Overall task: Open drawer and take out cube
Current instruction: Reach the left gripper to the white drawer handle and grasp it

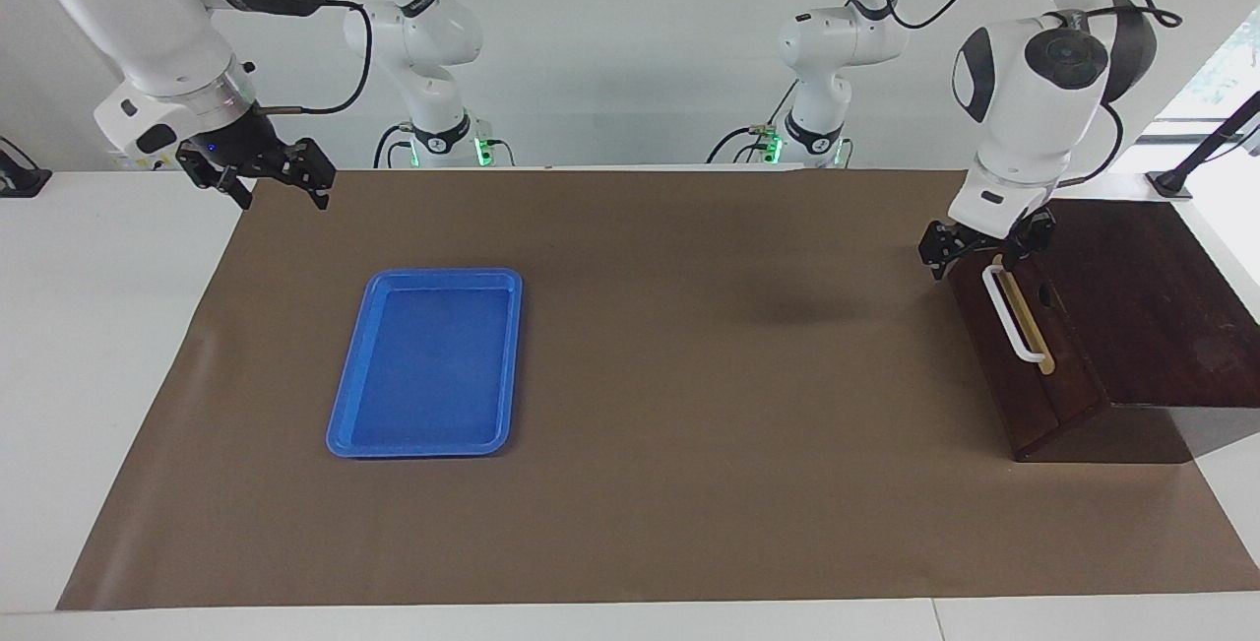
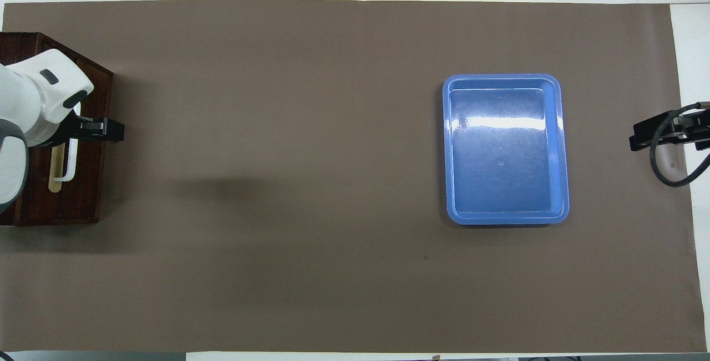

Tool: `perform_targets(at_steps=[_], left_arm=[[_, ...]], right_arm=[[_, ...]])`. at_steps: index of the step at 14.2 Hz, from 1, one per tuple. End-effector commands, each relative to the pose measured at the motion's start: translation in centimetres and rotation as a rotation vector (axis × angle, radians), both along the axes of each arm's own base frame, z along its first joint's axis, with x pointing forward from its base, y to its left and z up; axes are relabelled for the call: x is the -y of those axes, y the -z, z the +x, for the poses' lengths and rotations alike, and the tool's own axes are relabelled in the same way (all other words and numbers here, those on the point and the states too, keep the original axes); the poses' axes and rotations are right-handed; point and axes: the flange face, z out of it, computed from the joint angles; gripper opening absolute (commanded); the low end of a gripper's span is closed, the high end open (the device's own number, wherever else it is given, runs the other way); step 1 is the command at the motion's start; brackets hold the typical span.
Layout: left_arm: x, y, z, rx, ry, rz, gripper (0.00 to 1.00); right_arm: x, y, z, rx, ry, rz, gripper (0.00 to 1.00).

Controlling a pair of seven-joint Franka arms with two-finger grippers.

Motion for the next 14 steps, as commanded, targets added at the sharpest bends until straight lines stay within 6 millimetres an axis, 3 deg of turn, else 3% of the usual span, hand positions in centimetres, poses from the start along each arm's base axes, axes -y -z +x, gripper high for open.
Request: perform_targets(at_steps=[1, 6, 7, 14], left_arm=[[-0.5, 2.7, 1.1, 0.015, 0.085, 0.092, 1.00], [-1.2, 6.5, 1.7, 0.020, 0.136, 0.129, 1.00], [-2.4, 7.2, 1.6, 0.025, 0.131, 0.125, 1.00], [-2.8, 9.8, 0.9, 0.023, 0.175, 0.134, 1.00]], right_arm=[[-0.1, 0.0, -0.1, 0.010, -0.008, 0.016, 1.00], [-0.2, 0.0, -0.1, 0.013, -0.011, 0.016, 1.00], [-0.1, 0.0, -0.1, 0.011, -0.009, 0.016, 1.00], [-0.2, 0.2, -0.2, 0.010, -0.012, 0.016, 1.00]])
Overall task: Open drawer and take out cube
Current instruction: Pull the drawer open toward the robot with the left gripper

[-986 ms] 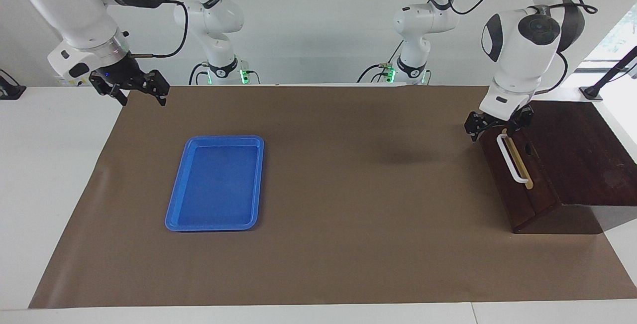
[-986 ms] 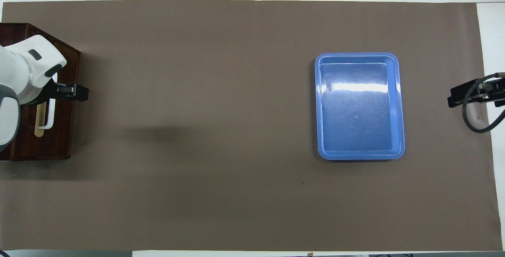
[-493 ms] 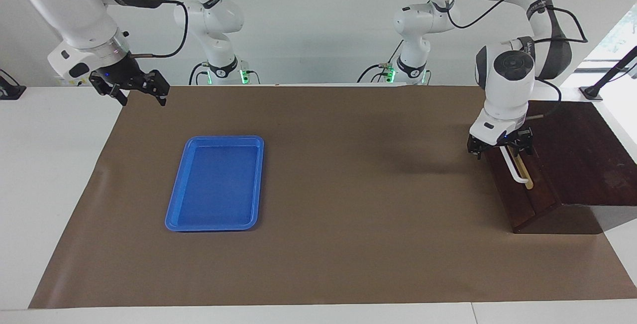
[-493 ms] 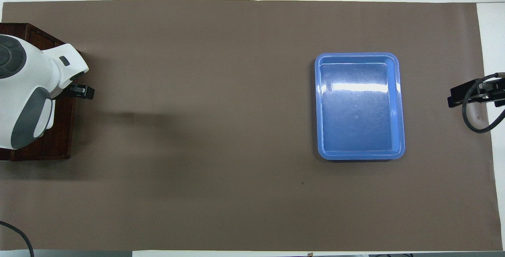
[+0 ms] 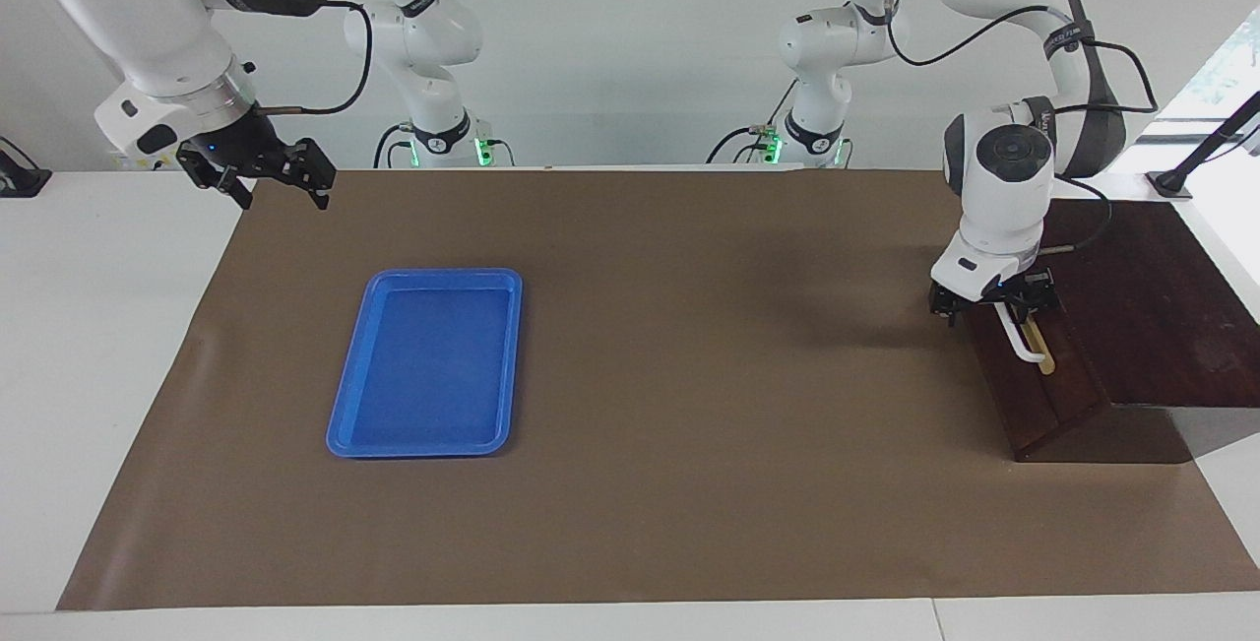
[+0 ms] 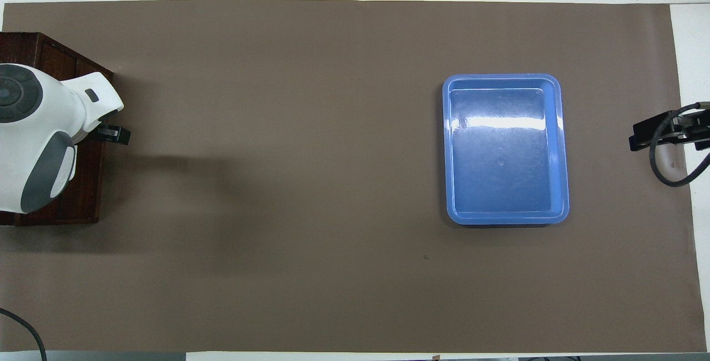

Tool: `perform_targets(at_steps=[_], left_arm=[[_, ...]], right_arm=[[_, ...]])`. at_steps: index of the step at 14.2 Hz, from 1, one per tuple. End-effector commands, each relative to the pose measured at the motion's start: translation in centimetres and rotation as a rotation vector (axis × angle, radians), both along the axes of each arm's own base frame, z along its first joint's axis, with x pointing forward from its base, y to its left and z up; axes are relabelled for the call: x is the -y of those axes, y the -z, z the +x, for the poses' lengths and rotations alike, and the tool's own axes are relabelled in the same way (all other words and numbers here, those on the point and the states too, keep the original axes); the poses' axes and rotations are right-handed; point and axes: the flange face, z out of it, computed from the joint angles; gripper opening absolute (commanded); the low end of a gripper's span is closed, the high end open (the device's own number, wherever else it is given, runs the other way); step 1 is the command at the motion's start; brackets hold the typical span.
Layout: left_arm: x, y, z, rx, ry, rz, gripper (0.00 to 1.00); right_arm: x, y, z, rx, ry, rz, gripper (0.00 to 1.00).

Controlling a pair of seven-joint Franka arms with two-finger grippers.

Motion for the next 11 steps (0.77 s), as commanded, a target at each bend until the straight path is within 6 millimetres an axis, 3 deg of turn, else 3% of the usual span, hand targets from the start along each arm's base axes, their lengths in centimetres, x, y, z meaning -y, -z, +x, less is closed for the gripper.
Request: perform_targets(at_steps=[1, 3, 5, 8, 11], left_arm=[[0.0, 1.7, -1.0, 0.019, 0.044, -0.002, 1.00], [0.9, 1.9, -1.0, 0.015, 0.061, -0.002, 1.00], [4.0, 1.6, -1.0, 0.022, 0.098, -0.004, 1.00], [11.6, 0.8, -2.0, 0.031, 0.118, -0.005, 1.00], [16.1, 0.6, -3.1, 0.030, 0.112, -0.005, 1.00]], right_arm=[[-0.2, 0.1, -0.3, 0.010, -0.012, 0.016, 1.00], [-0.2, 0.0, -0.2, 0.011, -0.012, 0.016, 1.00], [-0.2, 0.0, -0.2, 0.013, -0.012, 0.016, 1.00], [-0.2, 0.0, -0.2, 0.013, -0.012, 0.016, 1.00], [-0.2, 0.1, -0.3, 0.010, -0.012, 0.016, 1.00]])
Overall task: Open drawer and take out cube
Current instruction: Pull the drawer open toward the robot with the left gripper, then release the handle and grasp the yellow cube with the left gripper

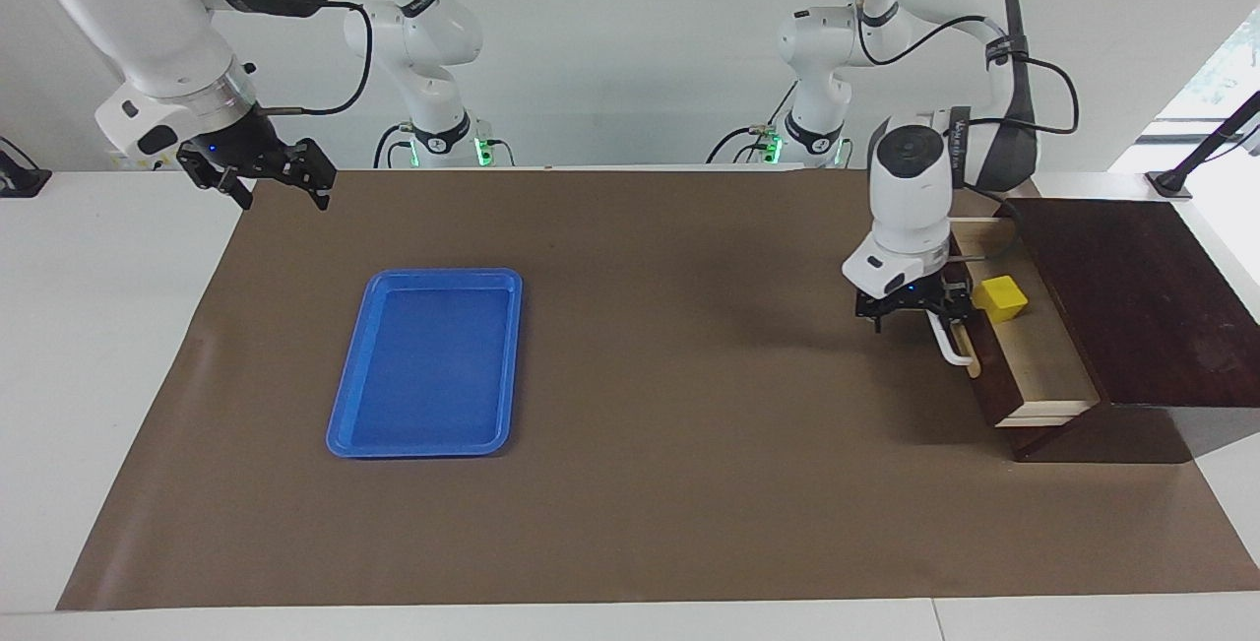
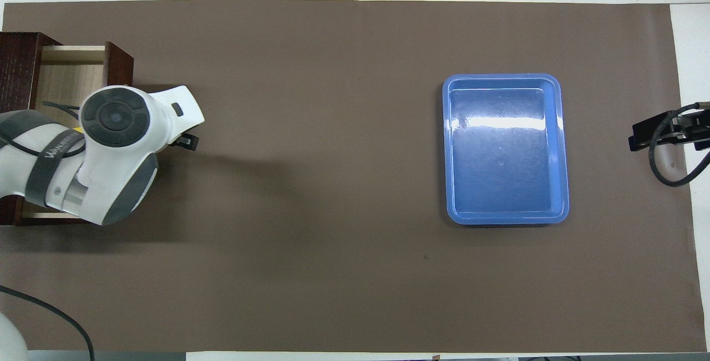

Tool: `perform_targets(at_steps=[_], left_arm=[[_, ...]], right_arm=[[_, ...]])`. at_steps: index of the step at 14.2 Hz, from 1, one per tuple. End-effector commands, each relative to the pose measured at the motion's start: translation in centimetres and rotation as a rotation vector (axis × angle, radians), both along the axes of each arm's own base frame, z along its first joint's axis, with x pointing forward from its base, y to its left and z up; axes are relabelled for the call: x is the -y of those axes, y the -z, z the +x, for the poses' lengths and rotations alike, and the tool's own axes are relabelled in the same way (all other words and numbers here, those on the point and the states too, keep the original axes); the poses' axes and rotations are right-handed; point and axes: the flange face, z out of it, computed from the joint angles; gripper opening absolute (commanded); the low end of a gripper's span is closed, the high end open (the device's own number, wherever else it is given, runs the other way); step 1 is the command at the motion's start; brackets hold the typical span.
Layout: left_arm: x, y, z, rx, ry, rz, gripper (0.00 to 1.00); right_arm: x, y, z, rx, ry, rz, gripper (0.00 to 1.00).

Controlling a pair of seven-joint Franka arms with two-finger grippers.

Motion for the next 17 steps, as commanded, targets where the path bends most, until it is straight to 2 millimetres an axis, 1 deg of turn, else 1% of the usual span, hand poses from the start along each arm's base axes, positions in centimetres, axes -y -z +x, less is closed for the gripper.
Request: perform_targets(at_steps=[1, 2, 3, 5, 6, 7, 8, 9, 10, 11, 13, 14, 15, 16, 17], left_arm=[[2.3, -0.5, -0.6, -0.006, -0.008, 0.001, 1.00], [2.9, -0.4, -0.8, -0.008, -0.016, -0.017, 1.00], [3.2, -0.4, -0.9, -0.011, -0.027, -0.028, 1.00], [3.3, -0.5, -0.9, -0.016, -0.035, -0.030, 1.00], [3.2, -1.9, -0.3, -0.017, -0.063, -0.040, 1.00], [3.1, -5.3, 1.1, -0.035, -0.138, -0.093, 1.00], [3.0, -7.7, 2.9, -0.068, -0.210, -0.159, 1.00], [2.1, -10.6, 4.2, -0.092, -0.265, -0.193, 1.00], [-1.2, -12.9, 5.3, -0.082, -0.331, -0.206, 1.00], [-4.1, -13.7, 5.9, -0.072, -0.385, -0.235, 1.00], [-10.7, -14.3, 6.7, -0.067, -0.505, -0.312, 1.00], [-13.5, -14.3, 7.0, -0.046, -0.542, -0.331, 1.00], [-15.2, -13.8, 7.1, -0.024, -0.565, -0.338, 1.00], [-16.6, -12.4, 6.6, -0.015, -0.585, -0.340, 1.00], [-17.2, -11.4, 5.8, -0.006, -0.597, -0.340, 1.00]], right_arm=[[-0.2, 0.1, -0.3, 0.010, -0.012, 0.016, 1.00], [-0.2, 0.0, -0.2, 0.013, -0.013, 0.016, 1.00], [-0.2, 0.0, -0.2, 0.013, -0.013, 0.016, 1.00], [-0.2, 0.0, -0.2, 0.013, -0.012, 0.016, 1.00], [-0.2, 0.0, -0.2, 0.013, -0.012, 0.016, 1.00], [-0.1, 0.0, -0.2, 0.013, -0.012, 0.014, 1.00], [-0.1, 0.0, -0.2, 0.012, -0.010, 0.014, 1.00], [-0.2, 0.0, -0.2, 0.012, -0.012, 0.014, 1.00], [-0.2, 0.0, -0.2, 0.012, -0.012, 0.013, 1.00], [-0.2, 0.0, -0.2, 0.012, -0.010, 0.013, 1.00], [-0.1, 0.0, -0.3, 0.012, -0.012, 0.013, 1.00], [-0.1, 0.0, -0.3, 0.010, -0.010, 0.013, 1.00], [-0.2, 0.0, -0.3, 0.010, -0.013, 0.013, 1.00], [-0.2, 0.1, -0.2, 0.010, -0.013, 0.013, 1.00], [-0.2, 0.0, -0.3, 0.012, -0.012, 0.013, 1.00]])
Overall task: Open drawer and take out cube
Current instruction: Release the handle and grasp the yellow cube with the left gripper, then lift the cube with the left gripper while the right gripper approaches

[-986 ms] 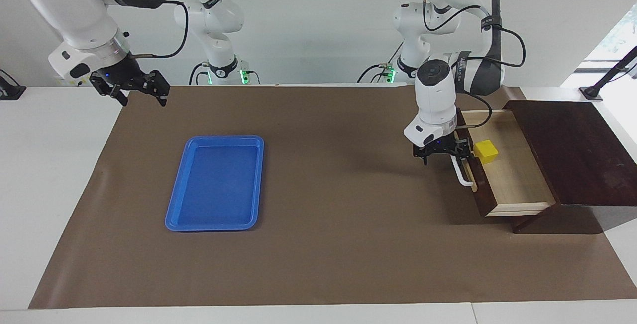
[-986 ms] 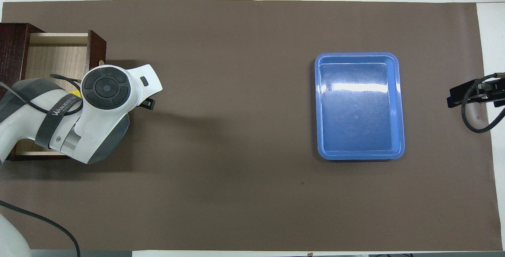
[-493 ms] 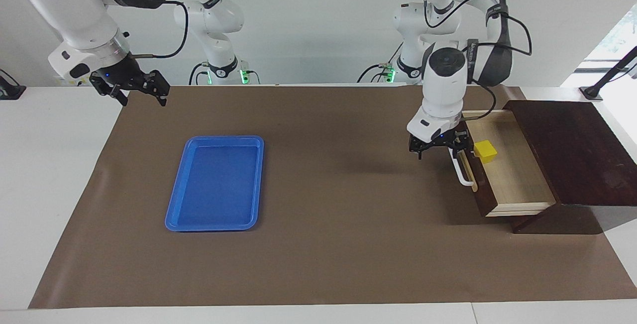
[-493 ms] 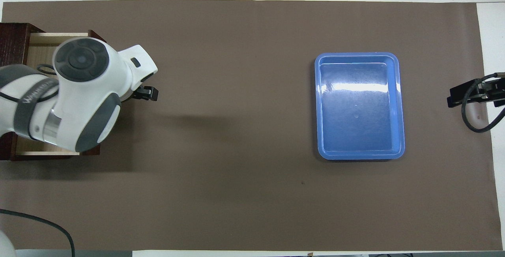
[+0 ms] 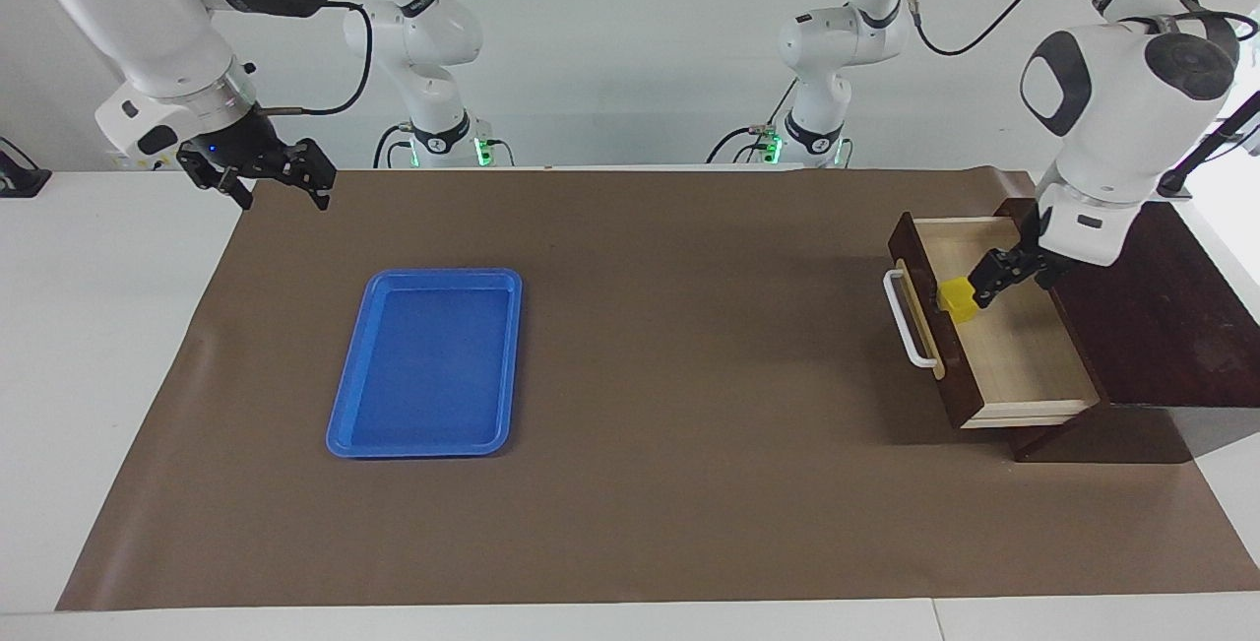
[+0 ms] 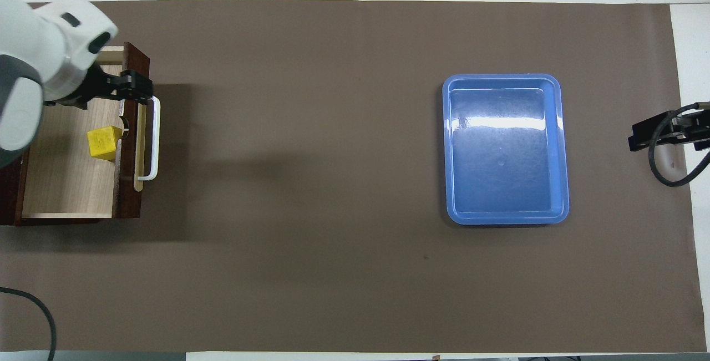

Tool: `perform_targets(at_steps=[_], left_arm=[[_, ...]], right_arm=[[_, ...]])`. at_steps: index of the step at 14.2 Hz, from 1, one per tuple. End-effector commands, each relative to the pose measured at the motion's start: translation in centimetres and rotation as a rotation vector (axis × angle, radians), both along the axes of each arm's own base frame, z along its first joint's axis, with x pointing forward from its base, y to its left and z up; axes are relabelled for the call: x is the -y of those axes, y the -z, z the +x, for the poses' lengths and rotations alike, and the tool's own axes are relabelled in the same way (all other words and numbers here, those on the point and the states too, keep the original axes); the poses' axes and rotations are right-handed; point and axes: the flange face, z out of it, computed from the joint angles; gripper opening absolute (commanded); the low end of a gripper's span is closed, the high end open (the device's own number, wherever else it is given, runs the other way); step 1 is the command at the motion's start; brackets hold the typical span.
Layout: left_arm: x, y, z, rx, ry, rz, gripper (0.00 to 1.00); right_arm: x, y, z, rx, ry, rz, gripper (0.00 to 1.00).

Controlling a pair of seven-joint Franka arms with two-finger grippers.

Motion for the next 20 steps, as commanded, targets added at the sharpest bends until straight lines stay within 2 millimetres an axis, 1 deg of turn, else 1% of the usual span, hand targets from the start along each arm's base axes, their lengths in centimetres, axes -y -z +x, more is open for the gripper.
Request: perform_targets(at_steps=[1, 4, 5, 8, 9, 10, 11, 12, 13, 15, 16, 17, 18, 19, 20], left_arm=[[0.1, 3.4, -1.9, 0.011, -0.029, -0.012, 1.00], [0.3, 6.0, -2.8, -0.019, -0.123, -0.015, 1.00], [0.7, 6.6, -3.1, -0.031, -0.119, -0.014, 0.98], [1.2, 7.1, -3.6, -0.042, -0.118, -0.016, 0.97], [1.2, 7.5, -3.8, -0.051, -0.117, -0.016, 0.94], [1.3, 8.1, -4.2, -0.063, -0.112, -0.015, 0.90], [1.4, 8.0, -4.5, -0.057, -0.110, -0.014, 0.83], [1.8, 8.2, -4.5, -0.059, -0.104, -0.013, 0.68], [1.9, 8.2, -4.5, -0.059, -0.102, -0.014, 0.49], [1.9, 8.0, -4.2, -0.057, -0.104, -0.014, 0.10], [1.9, 7.8, -4.0, -0.057, -0.105, -0.015, 0.00], [1.9, 6.2, -3.3, -0.056, -0.106, -0.015, 0.00], [1.7, 4.9, -2.2, -0.076, -0.113, -0.019, 0.00], [1.9, 2.7, -1.1, -0.086, -0.117, -0.030, 0.00], [2.3, 0.7, -0.4, -0.108, -0.140, -0.066, 0.00]], right_arm=[[-0.2, 0.0, -0.3, 0.010, -0.014, 0.013, 1.00], [-0.3, 0.1, -0.3, 0.011, -0.066, 0.020, 1.00], [-0.3, 0.3, -0.3, 0.013, -0.057, 0.020, 1.00], [-0.3, 0.8, -0.5, 0.024, -0.041, 0.035, 1.00], [-0.4, 0.8, -0.6, 0.027, -0.024, 0.034, 1.00], [-0.5, 1.5, -0.7, 0.027, 0.005, 0.031, 1.00], [-0.9, 1.6, -1.0, 0.044, 0.046, 0.038, 1.00], [-1.8, 2.4, -1.3, 0.033, 0.088, 0.057, 1.00], [-3.6, 2.9, -1.7, 0.020, 0.129, 0.072, 1.00], [-6.2, 4.0, -1.8, -0.017, 0.283, 0.092, 1.00], [-7.9, 4.6, -1.8, -0.042, 0.343, 0.123, 1.00], [-9.0, 5.6, -1.6, -0.066, 0.416, 0.137, 1.00], [-10.7, 6.4, -1.2, -0.086, 0.469, 0.151, 1.00], [-12.4, 7.4, -0.7, -0.109, 0.527, 0.172, 1.00], [-13.5, 8.3, -0.2, -0.123, 0.585, 0.187, 1.00]])
